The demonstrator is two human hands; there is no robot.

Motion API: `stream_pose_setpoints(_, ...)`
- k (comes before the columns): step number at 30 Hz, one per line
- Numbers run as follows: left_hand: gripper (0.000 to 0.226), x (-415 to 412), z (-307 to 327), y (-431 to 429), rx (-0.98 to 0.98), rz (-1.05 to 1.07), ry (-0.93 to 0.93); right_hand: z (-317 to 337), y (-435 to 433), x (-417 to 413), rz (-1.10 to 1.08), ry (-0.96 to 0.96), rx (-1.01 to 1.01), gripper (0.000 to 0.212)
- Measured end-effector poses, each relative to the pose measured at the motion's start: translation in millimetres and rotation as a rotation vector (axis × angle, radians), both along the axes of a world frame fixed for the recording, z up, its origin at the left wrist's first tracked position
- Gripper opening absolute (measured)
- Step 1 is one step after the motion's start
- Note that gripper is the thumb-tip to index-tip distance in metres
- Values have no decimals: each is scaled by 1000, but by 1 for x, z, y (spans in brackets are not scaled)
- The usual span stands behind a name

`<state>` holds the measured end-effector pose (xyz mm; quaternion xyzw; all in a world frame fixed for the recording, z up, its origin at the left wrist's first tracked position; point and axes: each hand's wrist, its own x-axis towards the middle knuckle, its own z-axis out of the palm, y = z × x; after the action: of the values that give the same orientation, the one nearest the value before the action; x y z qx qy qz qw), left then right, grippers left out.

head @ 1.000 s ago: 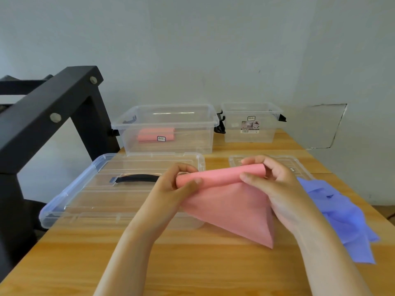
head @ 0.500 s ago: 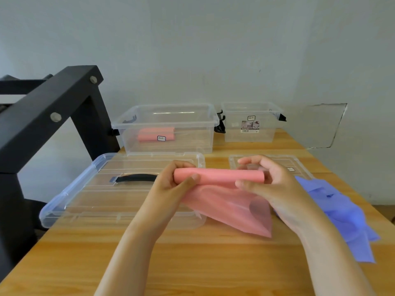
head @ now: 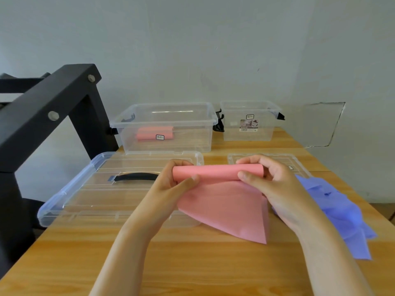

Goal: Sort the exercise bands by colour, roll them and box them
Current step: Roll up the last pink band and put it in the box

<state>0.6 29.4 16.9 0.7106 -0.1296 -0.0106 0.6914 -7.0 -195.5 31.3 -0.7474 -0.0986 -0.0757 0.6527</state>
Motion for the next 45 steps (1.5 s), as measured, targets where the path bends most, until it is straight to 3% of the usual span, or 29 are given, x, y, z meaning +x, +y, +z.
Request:
stream_pose_setpoints(9, 44, -1, 2, -2, 15, 67, -11, 1, 2, 0, -14, 12, 18, 14)
stream_pose_setpoints(20, 21, -2, 3, -5, 56, 129, -47, 1, 2, 0, -30, 16, 76, 20)
stream_pose_setpoints(25, 27, -2, 8, -5, -70, 105, -43, 2, 0, 0, -14, 21, 100, 15)
stream_pose_setpoints(32, 13, -1, 6, -5, -36, 136, -79, 2, -3, -2, 4, 36, 85, 22)
stream_pose_setpoints(37, 17, -1, 4, -4, -21, 118, -77, 2, -3, -1, -10, 72, 82, 14)
stream_pose_setpoints(41, 23, 0, 1, -4, 64, 81, -9, 4, -1, -3, 10, -13, 35, 24)
stream_pose_setpoints(45, 8, 1, 1, -6, 55, 108, -70, 1, -1, -2, 4, 11, 29, 17)
